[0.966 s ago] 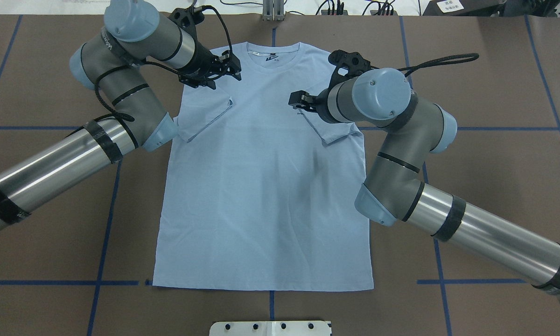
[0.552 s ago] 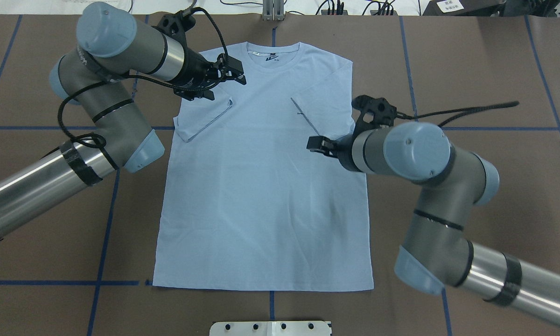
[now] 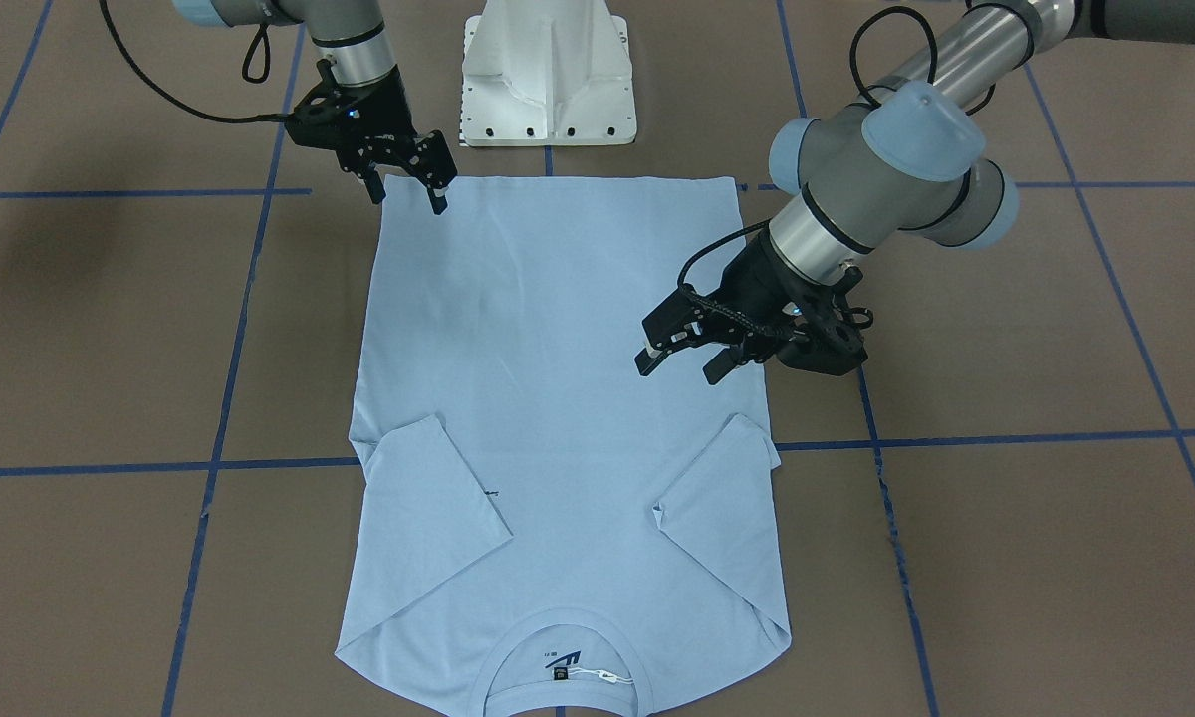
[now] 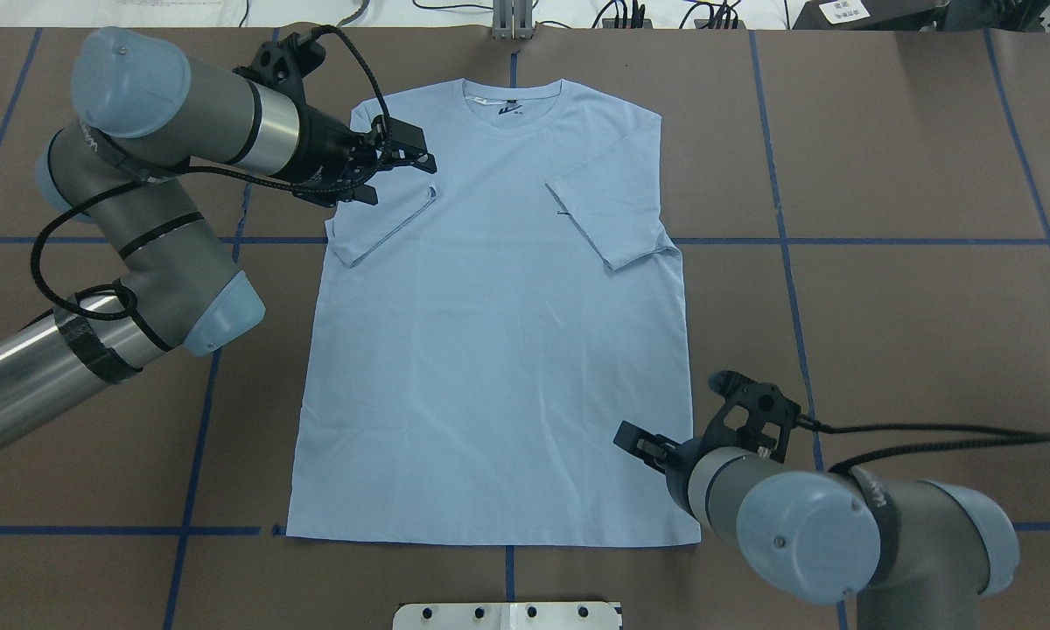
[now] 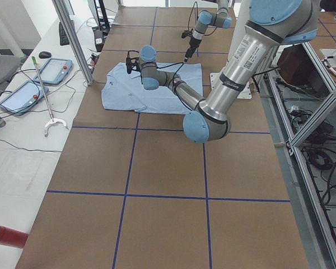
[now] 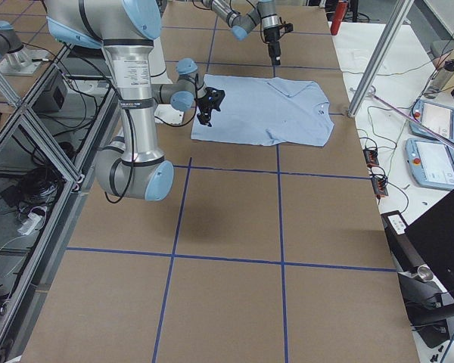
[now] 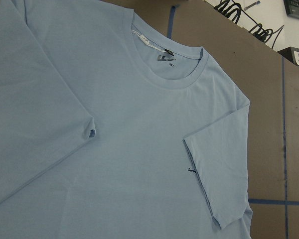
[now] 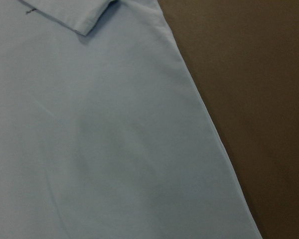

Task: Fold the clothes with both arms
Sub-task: 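Move both grippers to the hem corners nearest the robot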

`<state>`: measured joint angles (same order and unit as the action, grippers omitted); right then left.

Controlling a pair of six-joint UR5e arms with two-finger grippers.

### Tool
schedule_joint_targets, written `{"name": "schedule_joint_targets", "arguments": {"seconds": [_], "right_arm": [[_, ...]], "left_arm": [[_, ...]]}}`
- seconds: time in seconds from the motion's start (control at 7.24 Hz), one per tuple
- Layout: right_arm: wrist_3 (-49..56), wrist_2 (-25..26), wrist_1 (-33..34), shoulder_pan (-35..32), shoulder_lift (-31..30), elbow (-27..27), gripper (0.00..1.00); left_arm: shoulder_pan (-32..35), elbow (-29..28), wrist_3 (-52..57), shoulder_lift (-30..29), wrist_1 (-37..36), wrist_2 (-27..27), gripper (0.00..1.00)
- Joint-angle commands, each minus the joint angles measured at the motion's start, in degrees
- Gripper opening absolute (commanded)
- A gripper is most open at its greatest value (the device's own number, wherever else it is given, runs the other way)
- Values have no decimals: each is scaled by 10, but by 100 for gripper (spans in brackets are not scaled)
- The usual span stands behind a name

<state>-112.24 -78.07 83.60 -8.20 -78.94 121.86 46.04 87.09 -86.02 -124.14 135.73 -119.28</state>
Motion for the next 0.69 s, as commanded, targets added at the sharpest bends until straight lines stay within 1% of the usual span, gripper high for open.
{"name": "schedule_joint_targets", "arguments": {"seconds": [0.0,0.28,0.41,0.55], "right_arm": [[-81,26,60,61,-9,4,80],[-89,27,61,85,-9,-19,80],[-90,26,61,86,-10,-26,77],[-90,25,61,86,-10,-29,72]], "left_arm": [[0,1,0,5,1,1,99],[0,2,-1,5,0,1,99],[0,0,0,5,1,1,99],[0,1,-1,5,0,1,99]]}}
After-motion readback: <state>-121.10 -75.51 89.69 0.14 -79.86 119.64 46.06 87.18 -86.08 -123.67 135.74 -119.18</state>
